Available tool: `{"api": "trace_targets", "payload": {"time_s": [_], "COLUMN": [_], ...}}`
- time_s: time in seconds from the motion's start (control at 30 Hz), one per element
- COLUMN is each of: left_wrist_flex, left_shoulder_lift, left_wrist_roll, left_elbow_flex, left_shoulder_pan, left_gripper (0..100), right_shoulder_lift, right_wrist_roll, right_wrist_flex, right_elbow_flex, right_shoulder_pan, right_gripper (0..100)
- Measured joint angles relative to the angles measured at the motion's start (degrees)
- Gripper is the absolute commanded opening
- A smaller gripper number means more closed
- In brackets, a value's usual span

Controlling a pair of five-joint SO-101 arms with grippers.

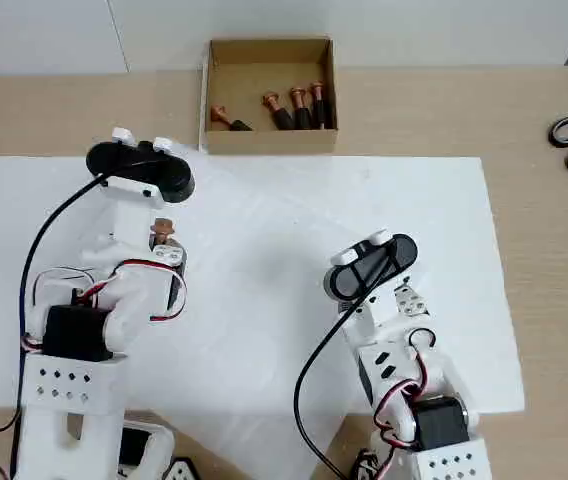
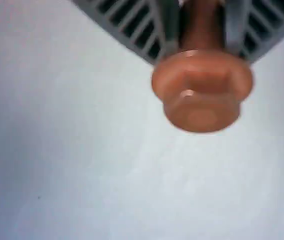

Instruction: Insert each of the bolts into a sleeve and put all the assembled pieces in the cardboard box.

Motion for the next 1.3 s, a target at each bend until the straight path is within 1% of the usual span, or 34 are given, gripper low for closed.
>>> {"api": "trace_targets", "payload": {"time_s": [1.23,1.3], "left_wrist_flex": [0.0,0.0], "left_shoulder_lift": [0.0,0.0], "left_wrist_roll": [0.0,0.8], "left_elbow_flex": [0.0,0.0], "left_shoulder_pan": [0.0,0.0], "left_gripper": [0,0], "right_shoulder_lift": [0.0,0.0], "right_wrist_roll": [0.0,0.0], "right_wrist_flex": [0.0,0.0], "right_elbow_flex": [0.0,-0.1], "right_shoulder_pan": [0.0,0.0], "right_gripper": [0.4,0.3]}}
